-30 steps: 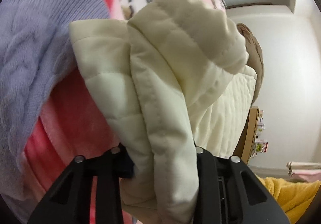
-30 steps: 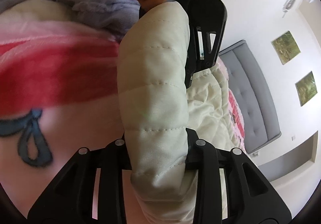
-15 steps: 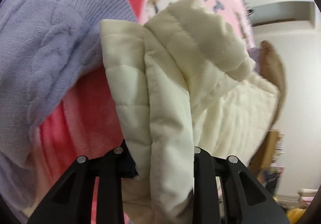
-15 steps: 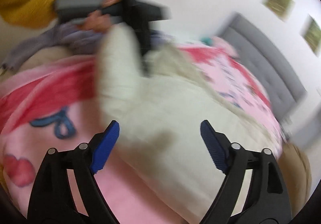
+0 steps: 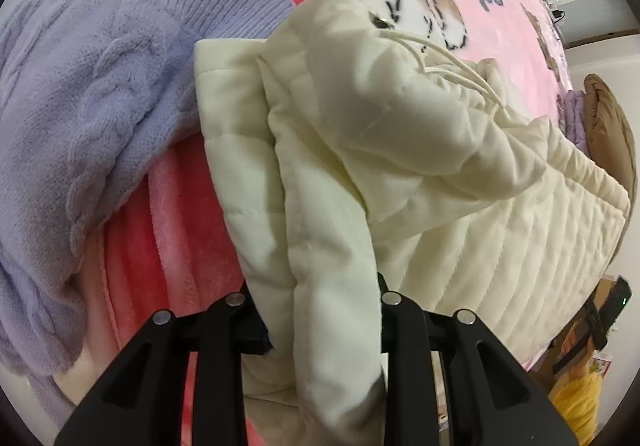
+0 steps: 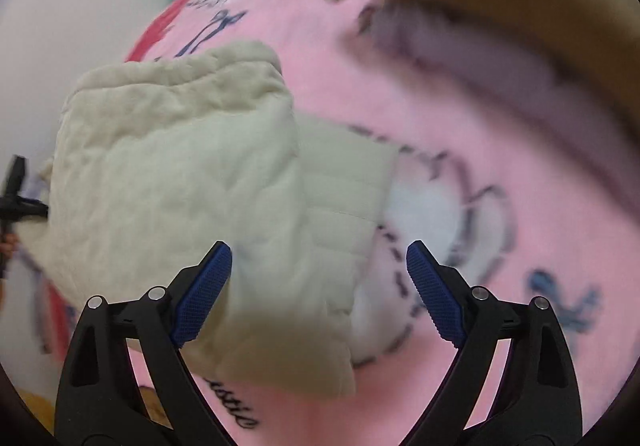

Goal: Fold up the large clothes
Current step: 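Grasp the jacket bundle with the left gripper while the right gripper holds its end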

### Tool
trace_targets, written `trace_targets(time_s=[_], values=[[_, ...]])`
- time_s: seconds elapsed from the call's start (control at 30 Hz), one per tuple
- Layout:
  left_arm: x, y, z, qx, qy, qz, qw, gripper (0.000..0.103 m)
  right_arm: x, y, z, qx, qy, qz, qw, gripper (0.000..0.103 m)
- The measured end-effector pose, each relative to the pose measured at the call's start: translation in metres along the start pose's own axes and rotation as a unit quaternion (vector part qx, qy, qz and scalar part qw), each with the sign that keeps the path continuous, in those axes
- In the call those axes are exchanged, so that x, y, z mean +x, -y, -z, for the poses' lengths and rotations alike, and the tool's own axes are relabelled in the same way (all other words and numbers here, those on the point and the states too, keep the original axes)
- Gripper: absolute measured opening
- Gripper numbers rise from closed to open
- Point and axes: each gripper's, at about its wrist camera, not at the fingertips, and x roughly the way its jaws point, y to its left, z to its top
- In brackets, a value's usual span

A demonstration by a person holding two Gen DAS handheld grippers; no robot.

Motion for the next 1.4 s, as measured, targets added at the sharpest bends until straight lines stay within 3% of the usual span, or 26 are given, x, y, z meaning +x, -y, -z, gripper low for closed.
trace_targets(time_s=[0.1,0.17,0.23,0.33,0.53,0.6,0.73,0.9,1.0,1.07,1.17,1.27,1.4], values=[[0.003,0.013,-0.002,0.004,0.002,-0.019,0.9998,0.028,0.027,0.019,-0.013,0.028,-0.015,-0.071,0.997,0.092],[0.006,0.030,-0.003,-0.001,0.004,-0.026,0.9996,0.028,0.041,0.024,-0.015,0.031,-0.020,-0.086,0.996,0.095],[0.006,0.039,-0.003,-0.002,0.006,-0.032,0.9995,0.028,0.060,0.035,-0.019,0.049,-0.051,-0.122,0.990,0.095],[0.009,0.051,0.005,-0.004,0.011,-0.037,0.9992,0.029,0.076,0.042,-0.018,0.068,-0.085,-0.157,0.982,0.095],[0.013,0.055,0.017,-0.007,0.021,-0.035,0.9992,0.030,0.085,0.030,-0.031,0.075,-0.094,-0.198,0.973,0.096],[0.012,0.055,0.020,-0.004,0.022,-0.035,0.9991,0.030,0.085,0.017,-0.040,0.065,-0.100,-0.204,0.972,0.096],[0.013,0.053,0.025,0.003,0.025,-0.032,0.9992,0.033,0.106,-0.009,-0.047,-0.003,-0.145,-0.140,0.979,0.096],[0.017,0.050,0.033,0.001,0.025,-0.028,0.9993,0.036,0.121,-0.021,-0.054,-0.003,-0.166,-0.111,0.980,0.096],[0.021,0.046,0.035,0.002,0.024,-0.026,0.9994,0.037,0.117,-0.033,-0.058,-0.006,-0.160,-0.096,0.982,0.086],[0.021,0.047,0.037,0.002,0.025,-0.029,0.9993,0.037,0.110,-0.040,-0.059,-0.008,-0.149,-0.085,0.985,0.065],[0.022,0.052,0.038,0.008,0.029,-0.042,0.9987,0.037,0.106,-0.046,-0.057,-0.003,-0.135,-0.077,0.988,0.041],[0.021,0.065,0.042,0.011,0.035,-0.071,0.9968,0.031,0.101,-0.054,-0.058,-0.002,-0.127,-0.065,0.990,0.031],[0.010,0.089,0.056,0.025,0.064,-0.116,0.9909,0.022,0.088,-0.067,-0.058,-0.005,-0.111,-0.024,0.994,0.023]])
